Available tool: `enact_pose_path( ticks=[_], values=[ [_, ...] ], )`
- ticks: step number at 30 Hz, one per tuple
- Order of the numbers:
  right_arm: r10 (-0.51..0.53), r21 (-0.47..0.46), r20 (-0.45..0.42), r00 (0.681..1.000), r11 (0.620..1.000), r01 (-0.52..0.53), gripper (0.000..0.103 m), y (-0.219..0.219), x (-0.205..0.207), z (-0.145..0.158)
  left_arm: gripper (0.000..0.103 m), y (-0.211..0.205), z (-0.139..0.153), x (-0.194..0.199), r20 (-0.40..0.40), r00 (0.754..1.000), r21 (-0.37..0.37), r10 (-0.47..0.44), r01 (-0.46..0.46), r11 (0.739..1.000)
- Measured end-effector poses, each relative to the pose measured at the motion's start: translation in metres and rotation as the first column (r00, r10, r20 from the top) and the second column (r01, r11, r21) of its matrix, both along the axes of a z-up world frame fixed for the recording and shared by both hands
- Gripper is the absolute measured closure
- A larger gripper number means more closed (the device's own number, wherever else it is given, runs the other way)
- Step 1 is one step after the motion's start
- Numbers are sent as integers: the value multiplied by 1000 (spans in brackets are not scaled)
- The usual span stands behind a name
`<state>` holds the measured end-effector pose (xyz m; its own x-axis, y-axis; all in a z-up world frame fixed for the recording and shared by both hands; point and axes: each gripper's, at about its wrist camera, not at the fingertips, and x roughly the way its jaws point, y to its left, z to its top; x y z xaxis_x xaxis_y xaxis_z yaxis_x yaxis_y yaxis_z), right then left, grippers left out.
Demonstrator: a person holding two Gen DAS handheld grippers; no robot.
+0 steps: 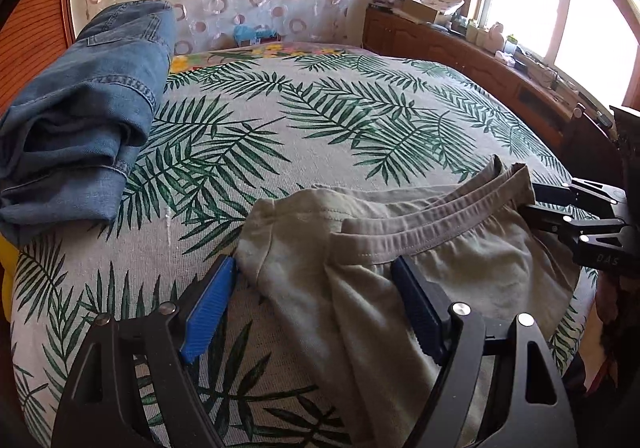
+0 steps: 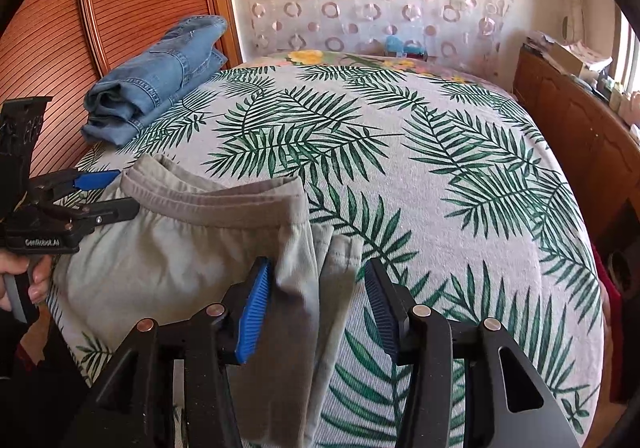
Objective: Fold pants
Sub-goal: 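Close both tools on the pants edge and lift it off the bed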
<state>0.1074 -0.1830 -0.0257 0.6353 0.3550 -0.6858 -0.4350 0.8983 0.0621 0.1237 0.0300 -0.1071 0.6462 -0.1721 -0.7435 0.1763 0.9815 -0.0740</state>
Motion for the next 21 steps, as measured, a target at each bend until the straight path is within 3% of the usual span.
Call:
enact_pose_path(
  ticks=[10,17,21],
  values=[
    [-10,-6,26,1000,1000,10,51,1,-4,-5,22,0,-1,0,2,1000,-2,-6,6,1000],
    [50,5,12,999,999,-50,83,7,-6,-4,22,-1,-1,1,2,1000,-1,-6,6,1000],
    [52,-5,26,998,999,-52,86,10,-7,-4,22,0,-1,1,2,1000,0,-5,5,1000]
  ],
)
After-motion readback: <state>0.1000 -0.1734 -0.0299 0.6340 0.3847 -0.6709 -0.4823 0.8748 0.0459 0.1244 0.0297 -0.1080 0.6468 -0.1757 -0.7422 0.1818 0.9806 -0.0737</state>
